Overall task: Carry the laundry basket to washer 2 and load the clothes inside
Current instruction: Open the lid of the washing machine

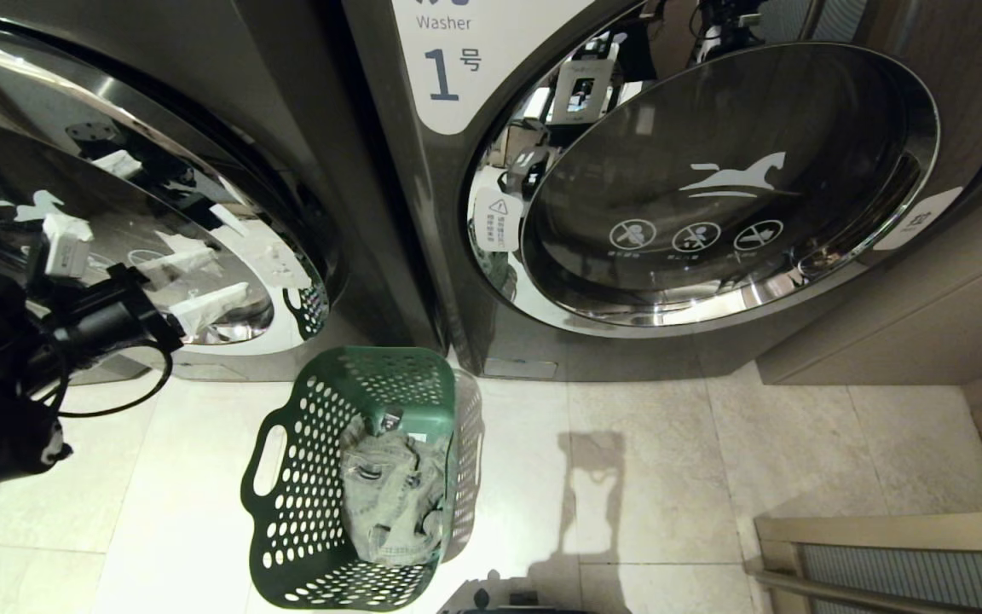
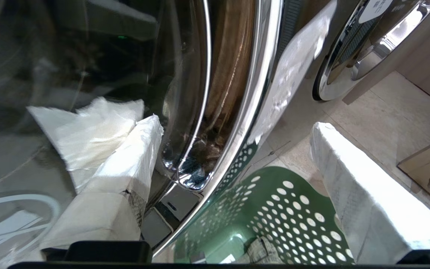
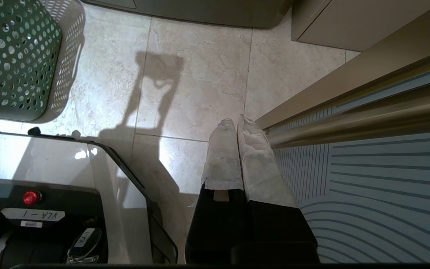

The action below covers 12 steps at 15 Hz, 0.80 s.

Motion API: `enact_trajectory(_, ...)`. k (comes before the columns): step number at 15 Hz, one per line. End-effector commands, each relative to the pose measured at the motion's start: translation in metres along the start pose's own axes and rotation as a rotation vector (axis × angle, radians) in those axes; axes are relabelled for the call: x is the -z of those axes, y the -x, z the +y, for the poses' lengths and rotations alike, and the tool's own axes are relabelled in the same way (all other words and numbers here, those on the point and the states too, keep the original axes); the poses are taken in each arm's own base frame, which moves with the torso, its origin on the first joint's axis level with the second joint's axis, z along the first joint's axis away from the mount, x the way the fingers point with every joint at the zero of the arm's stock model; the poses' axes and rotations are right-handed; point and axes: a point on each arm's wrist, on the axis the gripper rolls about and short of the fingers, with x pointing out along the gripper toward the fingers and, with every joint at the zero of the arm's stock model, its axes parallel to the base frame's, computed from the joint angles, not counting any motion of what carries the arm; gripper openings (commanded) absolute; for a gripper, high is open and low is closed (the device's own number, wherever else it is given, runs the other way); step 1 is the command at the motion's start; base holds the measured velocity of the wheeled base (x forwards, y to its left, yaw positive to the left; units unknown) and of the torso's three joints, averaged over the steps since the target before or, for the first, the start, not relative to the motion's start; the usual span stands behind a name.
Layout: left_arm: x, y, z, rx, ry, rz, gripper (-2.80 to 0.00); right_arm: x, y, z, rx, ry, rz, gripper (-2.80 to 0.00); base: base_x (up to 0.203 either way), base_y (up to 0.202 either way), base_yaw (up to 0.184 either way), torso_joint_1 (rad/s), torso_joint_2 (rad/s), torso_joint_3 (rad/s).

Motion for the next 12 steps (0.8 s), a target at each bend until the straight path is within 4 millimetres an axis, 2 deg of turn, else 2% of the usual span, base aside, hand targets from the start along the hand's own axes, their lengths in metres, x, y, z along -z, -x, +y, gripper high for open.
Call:
enact_trajectory(1,-0.021,0.016,-0.01,-0.022,-0.025,-0.004,0.0,0.0,0.0,0.0,-0.001,0.001,0.003,-2.8,0.0,0.0,0.0,0.0,0.0,0.0)
enact_trajectory(7,-0.029,0.041,-0.026,-0.088,-0.026,0.026,0.0,0.0,0.0,0.0,-0.001,0.001,0.003,-2.8,0.0,0.0,0.0,0.0,0.0,0.0)
enact_trajectory(12,-0.029,0.048,-0.032,-0.103,-0.012,0.039,0.0,0.0,0.0,0.0,-0.001,0.001,0.003,-2.8,0.0,0.0,0.0,0.0,0.0,0.0)
